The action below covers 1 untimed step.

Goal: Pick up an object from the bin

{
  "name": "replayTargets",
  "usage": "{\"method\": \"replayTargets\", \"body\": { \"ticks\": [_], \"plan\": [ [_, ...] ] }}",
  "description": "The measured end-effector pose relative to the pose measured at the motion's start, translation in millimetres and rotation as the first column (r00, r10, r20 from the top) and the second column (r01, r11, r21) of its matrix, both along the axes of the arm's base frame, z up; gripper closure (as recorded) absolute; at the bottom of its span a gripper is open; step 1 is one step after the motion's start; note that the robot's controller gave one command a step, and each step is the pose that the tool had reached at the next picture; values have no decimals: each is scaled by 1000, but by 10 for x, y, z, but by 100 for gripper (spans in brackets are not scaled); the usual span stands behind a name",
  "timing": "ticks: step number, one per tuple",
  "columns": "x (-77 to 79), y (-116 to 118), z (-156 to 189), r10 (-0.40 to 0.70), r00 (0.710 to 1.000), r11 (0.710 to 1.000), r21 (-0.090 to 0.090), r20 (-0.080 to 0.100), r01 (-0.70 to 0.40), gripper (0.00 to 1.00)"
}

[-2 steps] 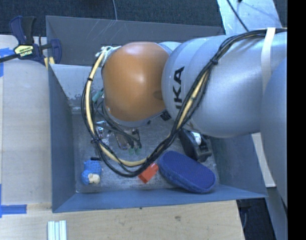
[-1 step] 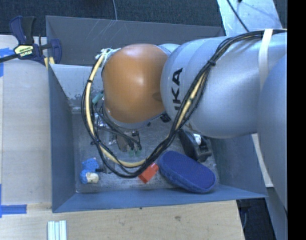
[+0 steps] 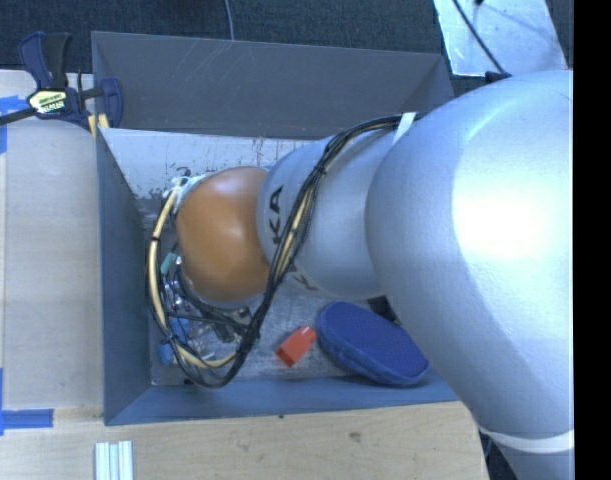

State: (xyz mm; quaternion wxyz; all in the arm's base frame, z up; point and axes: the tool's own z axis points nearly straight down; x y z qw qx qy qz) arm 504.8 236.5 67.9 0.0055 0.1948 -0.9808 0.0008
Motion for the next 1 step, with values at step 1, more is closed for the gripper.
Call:
{"method": "replayTargets", "body": {
  "ticks": [1],
  "plan": [
    [31,9,43,-3,1000,1000,5,10,3,100]
  ]
}}
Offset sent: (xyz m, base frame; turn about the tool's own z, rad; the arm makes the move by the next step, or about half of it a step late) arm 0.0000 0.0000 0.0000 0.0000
